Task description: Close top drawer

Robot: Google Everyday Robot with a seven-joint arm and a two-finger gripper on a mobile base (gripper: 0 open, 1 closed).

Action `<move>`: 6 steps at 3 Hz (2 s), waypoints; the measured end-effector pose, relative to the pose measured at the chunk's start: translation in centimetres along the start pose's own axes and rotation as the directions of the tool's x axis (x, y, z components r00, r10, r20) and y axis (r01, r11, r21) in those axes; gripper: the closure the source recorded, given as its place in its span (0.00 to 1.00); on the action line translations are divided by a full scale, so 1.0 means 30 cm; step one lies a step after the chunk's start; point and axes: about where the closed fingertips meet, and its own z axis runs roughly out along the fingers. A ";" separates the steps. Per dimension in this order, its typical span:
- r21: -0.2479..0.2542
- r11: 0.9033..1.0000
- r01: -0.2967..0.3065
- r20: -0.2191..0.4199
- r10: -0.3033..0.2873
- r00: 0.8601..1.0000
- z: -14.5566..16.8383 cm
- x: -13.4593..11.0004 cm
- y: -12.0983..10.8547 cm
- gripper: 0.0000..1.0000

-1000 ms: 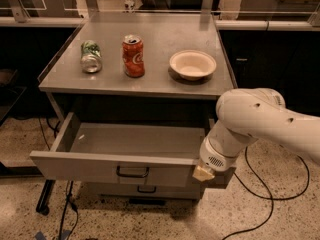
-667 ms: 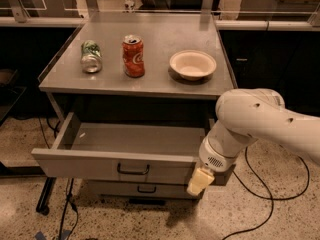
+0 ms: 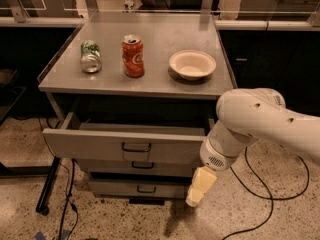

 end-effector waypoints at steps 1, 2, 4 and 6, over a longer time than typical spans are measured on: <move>0.000 1.000 0.000 0.000 0.000 1.000 0.000 0.000 0.000 0.17; 0.000 1.000 0.000 0.000 0.000 1.000 0.000 0.000 0.000 0.41; 0.035 0.999 0.018 -0.004 -0.018 1.000 0.003 -0.036 -0.032 0.86; 0.133 0.990 0.047 -0.033 -0.043 0.999 0.029 -0.122 -0.154 1.00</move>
Offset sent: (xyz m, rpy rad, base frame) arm 0.0000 0.0000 0.0000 0.0000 0.0000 0.0000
